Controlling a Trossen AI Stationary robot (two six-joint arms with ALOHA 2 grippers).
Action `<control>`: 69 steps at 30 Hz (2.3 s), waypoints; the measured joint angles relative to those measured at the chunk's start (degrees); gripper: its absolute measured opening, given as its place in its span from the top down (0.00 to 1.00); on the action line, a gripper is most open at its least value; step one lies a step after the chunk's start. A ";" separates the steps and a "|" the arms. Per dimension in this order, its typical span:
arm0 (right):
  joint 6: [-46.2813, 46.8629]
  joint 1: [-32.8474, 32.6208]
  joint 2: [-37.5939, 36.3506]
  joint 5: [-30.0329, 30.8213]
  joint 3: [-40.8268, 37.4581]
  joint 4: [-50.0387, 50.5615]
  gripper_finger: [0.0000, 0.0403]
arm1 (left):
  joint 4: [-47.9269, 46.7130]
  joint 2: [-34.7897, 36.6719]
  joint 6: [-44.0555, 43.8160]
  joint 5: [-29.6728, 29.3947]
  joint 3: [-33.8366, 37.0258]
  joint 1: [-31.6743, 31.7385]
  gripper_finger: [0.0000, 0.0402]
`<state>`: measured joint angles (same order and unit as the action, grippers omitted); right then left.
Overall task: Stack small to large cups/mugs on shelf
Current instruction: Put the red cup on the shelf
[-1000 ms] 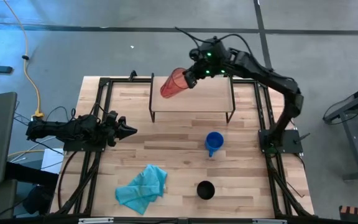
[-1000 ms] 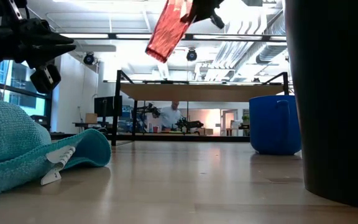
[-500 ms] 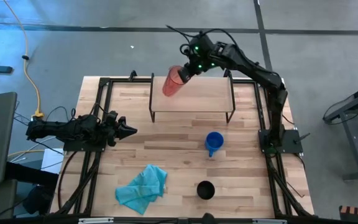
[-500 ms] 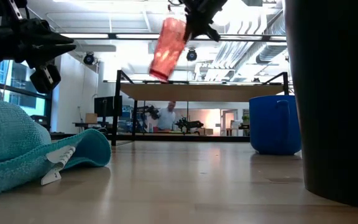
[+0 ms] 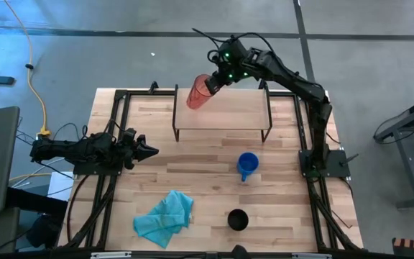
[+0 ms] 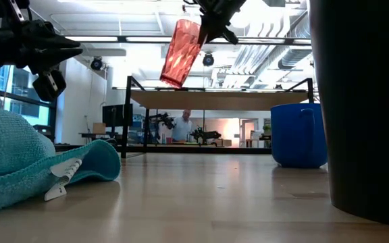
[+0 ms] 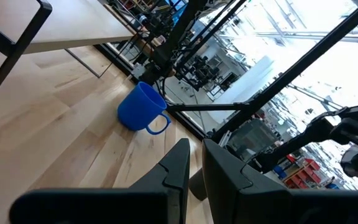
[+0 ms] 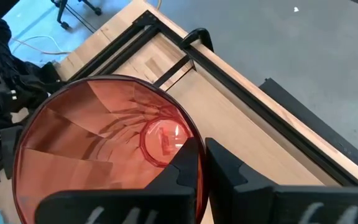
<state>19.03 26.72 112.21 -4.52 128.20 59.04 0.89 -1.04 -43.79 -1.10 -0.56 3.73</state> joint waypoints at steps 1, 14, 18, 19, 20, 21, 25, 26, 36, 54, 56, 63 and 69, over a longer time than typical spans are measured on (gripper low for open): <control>0.00 -0.03 0.26 -0.01 0.00 0.07 1.00 | 0.00 0.00 0.00 0.00 0.00 0.00 0.92; -0.02 -0.46 2.38 -0.01 0.00 -0.21 1.00 | 0.00 0.00 -0.20 0.12 0.00 0.00 0.92; -0.02 -0.48 2.38 0.01 0.00 -0.17 1.00 | -0.02 0.00 -0.20 0.17 0.00 0.00 0.92; -0.02 -0.48 2.38 0.01 0.00 -0.17 1.00 | -0.02 0.00 -0.20 0.17 0.00 0.00 0.92; 0.00 -0.48 2.38 0.00 0.00 -0.16 1.00 | -0.01 0.00 -0.20 0.17 0.00 -0.01 0.92; -0.01 -0.50 2.38 0.00 0.00 -0.07 1.00 | -0.02 0.00 -0.20 0.17 0.00 0.00 0.92; 0.15 -0.50 2.46 -0.03 0.00 0.20 1.00 | -0.02 -0.02 -0.20 0.17 0.00 0.00 0.92; 0.15 -0.50 2.48 -0.04 0.00 0.23 1.00 | 0.00 0.00 -0.20 0.17 0.00 0.00 0.92; 0.08 -0.50 2.51 -0.10 0.00 0.22 1.00 | 0.00 -0.02 -0.22 0.19 0.00 0.00 0.92; 0.00 -0.51 2.53 -0.23 0.00 0.20 1.00 | -0.02 -0.02 -0.22 0.20 0.00 0.00 0.92; 0.00 -0.52 2.53 -0.23 0.00 0.20 0.99 | 0.00 -0.02 -0.22 0.20 0.00 -0.02 0.92; -0.02 -0.52 2.55 -0.23 0.00 0.18 0.98 | 0.00 -0.02 -0.22 0.20 0.00 0.00 0.92; 0.00 -0.52 2.55 -0.23 0.00 -0.26 0.98 | -0.01 -0.02 -0.22 0.20 0.00 0.00 0.92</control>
<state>19.03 26.20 114.76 -4.75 128.20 58.78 0.87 -1.06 -44.01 -0.91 -0.56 3.73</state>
